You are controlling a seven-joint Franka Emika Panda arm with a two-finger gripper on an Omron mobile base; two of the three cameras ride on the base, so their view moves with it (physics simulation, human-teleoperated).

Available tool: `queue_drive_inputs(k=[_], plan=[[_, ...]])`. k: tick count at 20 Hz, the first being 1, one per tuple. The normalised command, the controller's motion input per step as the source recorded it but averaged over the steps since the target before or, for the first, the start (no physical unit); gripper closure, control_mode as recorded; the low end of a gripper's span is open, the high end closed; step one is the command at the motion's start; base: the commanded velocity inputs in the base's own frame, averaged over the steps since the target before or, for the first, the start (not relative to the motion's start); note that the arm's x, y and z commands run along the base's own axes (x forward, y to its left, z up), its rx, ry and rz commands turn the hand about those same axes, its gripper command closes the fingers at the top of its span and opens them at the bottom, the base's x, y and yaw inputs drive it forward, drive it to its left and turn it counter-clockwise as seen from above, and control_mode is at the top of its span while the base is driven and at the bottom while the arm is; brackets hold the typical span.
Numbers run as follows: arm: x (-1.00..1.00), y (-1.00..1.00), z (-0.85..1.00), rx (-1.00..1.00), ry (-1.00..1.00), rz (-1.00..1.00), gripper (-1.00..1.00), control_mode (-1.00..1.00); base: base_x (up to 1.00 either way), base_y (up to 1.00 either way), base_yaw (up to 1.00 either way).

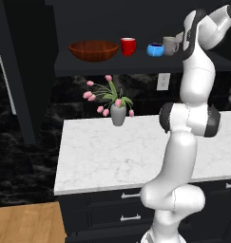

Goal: Gather all objects into one cabinet and sort the glasses and bowls to opposite sides.

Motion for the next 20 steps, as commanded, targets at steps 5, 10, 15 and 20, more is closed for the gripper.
queue_drive_inputs(k=[5,10,15,20], plan=[[-1.0,0.47,-0.01,-0.01,-0.1,-0.02,-1.0,-1.0,0.0,0.0,0.0],[-1.0,0.62,-0.14,0.0,-0.03,-0.12,-1.0,-1.0,0.0,0.0,0.0],[-1.0,0.64,-0.19,0.0,-0.01,-0.28,-1.0,-1.0,0.0,0.0,0.0],[-0.93,0.63,-0.22,0.0,-0.03,-0.45,-1.0,-1.0,0.0,0.0,0.0]])
